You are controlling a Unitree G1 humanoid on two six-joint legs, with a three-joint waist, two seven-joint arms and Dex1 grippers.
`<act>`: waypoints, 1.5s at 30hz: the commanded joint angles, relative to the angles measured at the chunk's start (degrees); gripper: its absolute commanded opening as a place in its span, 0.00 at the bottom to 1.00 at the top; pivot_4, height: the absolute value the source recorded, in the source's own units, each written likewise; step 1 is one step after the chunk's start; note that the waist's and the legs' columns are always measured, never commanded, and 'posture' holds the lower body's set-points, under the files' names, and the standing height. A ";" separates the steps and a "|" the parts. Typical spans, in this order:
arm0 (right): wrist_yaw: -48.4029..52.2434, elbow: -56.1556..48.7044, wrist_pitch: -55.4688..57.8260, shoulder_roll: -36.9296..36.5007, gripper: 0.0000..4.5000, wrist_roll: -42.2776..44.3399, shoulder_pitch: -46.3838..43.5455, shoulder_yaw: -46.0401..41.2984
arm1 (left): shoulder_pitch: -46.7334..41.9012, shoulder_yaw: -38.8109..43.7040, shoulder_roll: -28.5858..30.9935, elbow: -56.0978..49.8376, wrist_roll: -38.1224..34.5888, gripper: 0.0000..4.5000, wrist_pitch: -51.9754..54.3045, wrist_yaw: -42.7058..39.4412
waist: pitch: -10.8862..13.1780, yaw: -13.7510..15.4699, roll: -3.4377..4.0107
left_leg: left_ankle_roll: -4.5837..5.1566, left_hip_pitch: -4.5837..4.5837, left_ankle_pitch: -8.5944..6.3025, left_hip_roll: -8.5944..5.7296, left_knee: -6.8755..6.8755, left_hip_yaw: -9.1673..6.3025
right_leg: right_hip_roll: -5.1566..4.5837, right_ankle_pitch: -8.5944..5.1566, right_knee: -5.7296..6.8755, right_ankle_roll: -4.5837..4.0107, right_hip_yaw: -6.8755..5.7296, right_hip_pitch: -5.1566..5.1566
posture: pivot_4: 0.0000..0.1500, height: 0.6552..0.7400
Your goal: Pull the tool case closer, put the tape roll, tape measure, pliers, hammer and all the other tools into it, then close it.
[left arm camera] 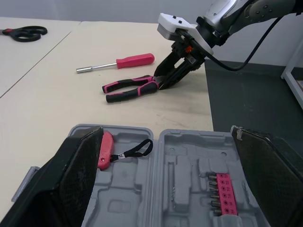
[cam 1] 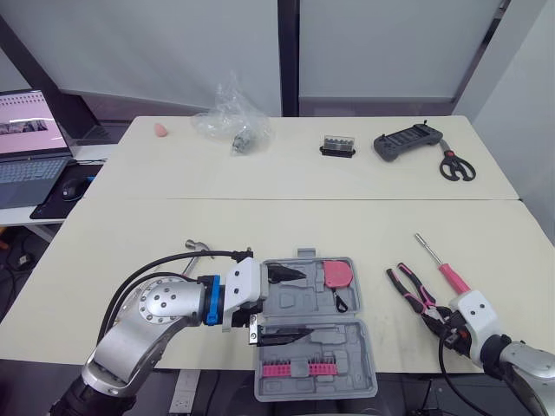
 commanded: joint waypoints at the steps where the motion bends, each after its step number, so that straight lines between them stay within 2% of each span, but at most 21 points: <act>1: 0.18 0.09 -0.43 0.00 0.28 -0.36 0.53 0.28 | 0.45 1.10 0.14 -2.40 -0.64 1.00 -0.89 -0.11 | 0.00 0.00 0.00 | 0.00 0.00 0.00 0.00 0.00 0.00 | 0.00 0.00 0.00 0.00 0.00 0.00 | 1.00 1.00; 5: 0.40 -0.07 -1.43 -0.06 0.28 -0.17 -0.32 -0.19 | 0.80 2.11 -0.28 -1.98 -1.07 1.00 -1.13 0.46 | 0.00 -0.02 0.00 | 0.00 0.00 0.00 0.00 0.00 0.00 | 0.00 0.00 0.00 0.00 0.00 0.00 | 1.00 1.00; 11: 3.13 -2.85 -0.93 -4.06 0.28 0.26 -7.52 0.16 | 0.92 6.68 -0.26 0.29 -3.40 1.00 -1.21 0.14 | 0.02 -0.36 0.07 | 0.00 0.00 0.00 -0.01 0.01 0.07 | 0.00 0.00 0.04 0.00 0.09 -0.06 | 1.00 1.00; 18: 15.93 -6.81 3.57 -13.12 0.28 2.01 -26.36 10.16 | 2.82 15.61 4.84 3.29 -5.47 1.00 -3.04 -4.74 | 0.08 -0.39 0.05 | 0.00 -0.01 0.00 0.03 0.01 0.01 | 0.03 0.00 0.05 0.00 0.00 -0.08 | 1.00 1.00; 23: 22.17 -6.98 5.06 -14.89 0.28 1.12 -35.94 17.53 | 4.64 18.84 7.61 5.35 -4.07 1.00 -6.76 -8.59 | 0.13 0.11 -0.05 | -0.01 -0.17 0.00 -0.01 -0.02 -0.15 | 0.02 0.00 -0.14 0.00 -0.10 -0.07 | 1.00 1.00; 27: 26.47 -8.11 5.77 -14.73 0.28 -0.34 -42.12 24.10 | 7.70 21.69 10.07 6.92 -3.89 1.00 -9.28 -12.03 | 0.18 -0.14 -0.09 | -0.08 -0.24 0.02 -0.02 -0.04 -0.13 | -0.01 0.00 -0.22 0.00 -0.05 -0.14 | 1.00 1.00; 33: 29.90 -7.69 5.56 -11.93 0.28 -5.97 -48.59 35.03 | 8.31 21.63 10.93 10.33 -2.46 1.00 -12.52 -14.79 | 0.18 -0.20 -0.09 | 0.02 -0.21 -0.04 0.00 -0.02 -0.13 | 0.01 0.00 -0.15 0.00 -0.06 -0.16 | 1.00 1.00; 45: 28.78 -6.41 14.39 -4.52 0.28 -15.27 -55.57 45.76 | 7.10 20.82 13.47 16.34 0.13 1.00 -16.18 -19.53 | 0.19 -0.29 -0.11 | -0.04 -0.26 0.00 -0.01 -0.03 -0.12 | 0.02 0.01 0.02 -0.01 0.02 -0.41 | 1.00 1.00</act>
